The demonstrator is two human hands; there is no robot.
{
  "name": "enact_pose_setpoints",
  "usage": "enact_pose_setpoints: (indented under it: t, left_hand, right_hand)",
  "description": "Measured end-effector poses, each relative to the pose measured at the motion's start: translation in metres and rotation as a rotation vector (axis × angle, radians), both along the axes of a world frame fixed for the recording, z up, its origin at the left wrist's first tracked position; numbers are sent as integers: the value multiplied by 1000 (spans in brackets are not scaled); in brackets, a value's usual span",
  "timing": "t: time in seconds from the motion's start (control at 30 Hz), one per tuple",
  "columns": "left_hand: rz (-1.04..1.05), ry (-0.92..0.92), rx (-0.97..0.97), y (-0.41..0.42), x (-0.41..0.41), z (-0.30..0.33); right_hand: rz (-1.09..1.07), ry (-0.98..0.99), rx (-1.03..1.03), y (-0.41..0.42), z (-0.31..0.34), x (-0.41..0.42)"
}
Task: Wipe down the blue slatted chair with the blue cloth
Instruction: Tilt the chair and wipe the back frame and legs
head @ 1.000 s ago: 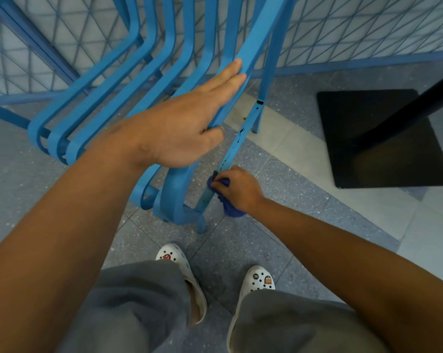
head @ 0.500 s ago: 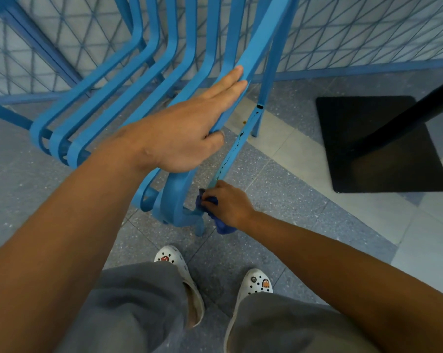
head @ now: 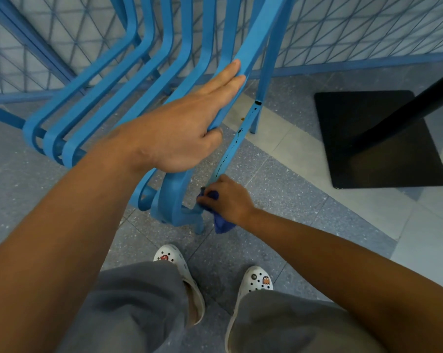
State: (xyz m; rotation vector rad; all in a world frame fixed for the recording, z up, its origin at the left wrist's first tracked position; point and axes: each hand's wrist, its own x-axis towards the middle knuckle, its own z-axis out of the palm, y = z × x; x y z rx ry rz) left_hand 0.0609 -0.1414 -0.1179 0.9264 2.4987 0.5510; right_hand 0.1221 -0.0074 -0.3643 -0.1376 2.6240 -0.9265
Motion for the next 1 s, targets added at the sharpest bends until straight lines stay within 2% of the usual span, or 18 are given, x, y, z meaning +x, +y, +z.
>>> enact_pose_setpoints:
  t: [0.17, 0.37, 0.53, 0.73, 0.83, 1.0]
  left_hand:
    - [11, 2, 3, 1, 1, 0]
    - [90, -61, -4, 2, 0, -4]
    - [194, -96, 36, 12, -3, -2]
    - [318, -108, 80, 23, -3, 7]
    - [337, -81, 37, 28, -3, 10]
    - [341, -53, -46, 30, -4, 8]
  right_hand:
    - [-311, 19, -114, 12, -6, -19]
    - [-424, -170, -253, -6, -15, 3]
    - [-621, -232, -323, 8, -13, -31]
    - [-525, -221, -242, 10, -13, -32]
    - [-474, -219, -246, 13, -18, -34]
    - [-592, -213, -251, 26, -14, -62]
